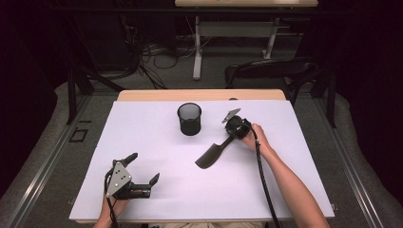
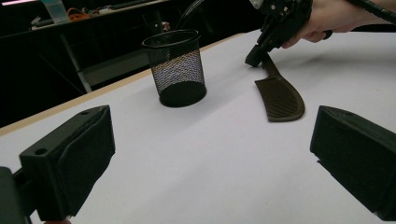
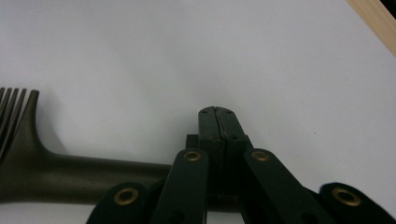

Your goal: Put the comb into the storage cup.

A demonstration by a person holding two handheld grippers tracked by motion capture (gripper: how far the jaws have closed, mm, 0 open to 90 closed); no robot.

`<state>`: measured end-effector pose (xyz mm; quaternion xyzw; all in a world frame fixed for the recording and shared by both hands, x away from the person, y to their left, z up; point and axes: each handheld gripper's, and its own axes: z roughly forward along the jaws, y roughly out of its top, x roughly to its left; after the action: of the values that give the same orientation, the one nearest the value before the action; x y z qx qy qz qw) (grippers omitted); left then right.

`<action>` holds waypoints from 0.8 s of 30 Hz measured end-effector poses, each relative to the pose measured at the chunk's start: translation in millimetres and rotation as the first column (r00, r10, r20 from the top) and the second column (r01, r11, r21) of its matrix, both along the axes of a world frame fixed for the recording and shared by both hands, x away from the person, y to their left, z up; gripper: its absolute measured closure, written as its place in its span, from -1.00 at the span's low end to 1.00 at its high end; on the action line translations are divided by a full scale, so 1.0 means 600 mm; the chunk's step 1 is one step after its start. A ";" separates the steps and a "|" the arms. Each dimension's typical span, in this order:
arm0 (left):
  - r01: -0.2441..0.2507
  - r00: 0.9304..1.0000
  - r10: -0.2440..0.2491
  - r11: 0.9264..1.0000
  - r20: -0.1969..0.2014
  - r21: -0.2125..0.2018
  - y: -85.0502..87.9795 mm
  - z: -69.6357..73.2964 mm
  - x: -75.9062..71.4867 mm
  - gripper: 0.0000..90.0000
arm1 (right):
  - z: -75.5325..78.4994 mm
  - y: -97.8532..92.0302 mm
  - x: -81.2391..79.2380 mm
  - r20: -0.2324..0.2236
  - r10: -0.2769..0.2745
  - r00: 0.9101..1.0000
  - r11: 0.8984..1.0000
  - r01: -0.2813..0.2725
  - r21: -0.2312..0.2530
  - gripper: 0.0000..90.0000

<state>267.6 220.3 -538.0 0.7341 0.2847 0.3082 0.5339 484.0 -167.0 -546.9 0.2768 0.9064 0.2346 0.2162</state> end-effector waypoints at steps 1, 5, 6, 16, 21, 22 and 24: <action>0.000 1.000 0.000 1.000 0.000 0.000 0.000 0.000 0.000 -1.00 | 0.000 0.000 0.000 0.000 0.000 1.000 1.000 0.000 0.000 1.00; 0.000 1.000 0.000 1.000 0.001 0.001 0.000 0.000 0.000 -1.00 | 0.000 -0.006 0.000 0.000 -0.006 1.000 1.000 0.006 0.001 1.00; -0.001 1.000 0.001 1.000 0.002 -0.001 0.000 0.000 0.000 -1.00 | 0.001 -0.007 -0.002 -0.010 -0.013 1.000 1.000 0.013 -0.005 1.00; 0.000 1.000 0.000 1.000 0.006 0.001 0.000 0.001 -0.002 -1.00 | 0.004 -0.015 -0.003 -0.028 -0.031 0.999 0.999 0.030 -0.023 1.00; -0.003 1.000 0.003 1.000 0.012 -0.003 0.001 0.002 -0.002 -1.00 | 0.005 -0.018 -0.003 -0.029 -0.027 0.999 0.999 0.026 -0.029 1.00; -0.002 1.000 0.002 1.000 0.011 -0.003 0.001 0.002 -0.003 -1.00 | 0.005 -0.019 -0.004 -0.031 -0.038 0.999 0.999 0.037 -0.025 1.00; 0.000 1.000 0.000 1.000 0.012 0.002 0.001 0.002 -0.003 -1.00 | 0.007 -0.023 -0.005 -0.041 -0.045 0.998 0.999 0.044 -0.031 1.00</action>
<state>266.0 220.8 -536.6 0.7327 0.2811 0.3131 0.5349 481.1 -180.7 -542.6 0.2986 0.9078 0.2100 0.2064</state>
